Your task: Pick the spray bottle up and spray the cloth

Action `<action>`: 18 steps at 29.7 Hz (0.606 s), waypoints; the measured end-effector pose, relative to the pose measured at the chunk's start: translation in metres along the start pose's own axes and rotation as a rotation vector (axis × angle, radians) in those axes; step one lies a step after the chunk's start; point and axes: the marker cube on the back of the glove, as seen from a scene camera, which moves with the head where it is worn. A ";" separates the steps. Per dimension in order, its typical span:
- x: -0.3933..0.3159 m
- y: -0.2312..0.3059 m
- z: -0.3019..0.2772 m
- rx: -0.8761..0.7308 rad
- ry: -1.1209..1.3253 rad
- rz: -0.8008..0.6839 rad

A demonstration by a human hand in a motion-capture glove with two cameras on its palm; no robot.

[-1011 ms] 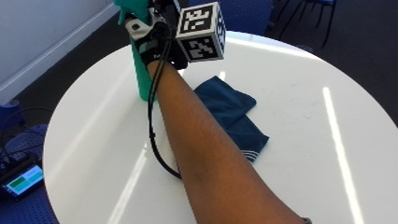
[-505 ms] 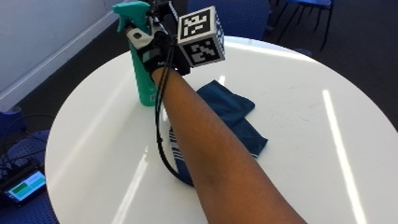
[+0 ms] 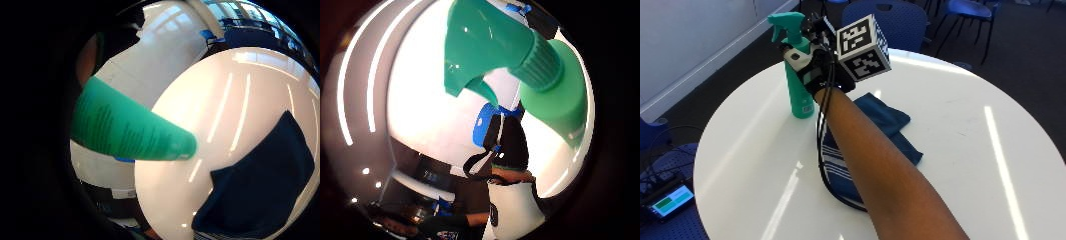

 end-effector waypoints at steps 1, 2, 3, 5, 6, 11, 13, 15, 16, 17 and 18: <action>0.000 0.002 -0.003 0.006 0.015 -0.010; -0.001 0.004 -0.008 0.015 0.033 -0.021; -0.002 0.005 -0.013 0.025 0.052 -0.032; -0.004 0.006 -0.024 0.039 0.084 -0.053; -0.005 0.007 -0.029 0.043 0.094 -0.064; -0.019 0.020 -0.043 0.022 0.064 -0.118; -0.030 0.029 -0.043 0.000 0.030 -0.138; -0.041 0.039 -0.042 -0.029 -0.006 -0.157; -0.047 0.045 -0.041 -0.046 -0.020 -0.168; -0.052 0.051 -0.039 -0.065 -0.031 -0.181; -0.057 0.059 -0.038 -0.085 -0.040 -0.198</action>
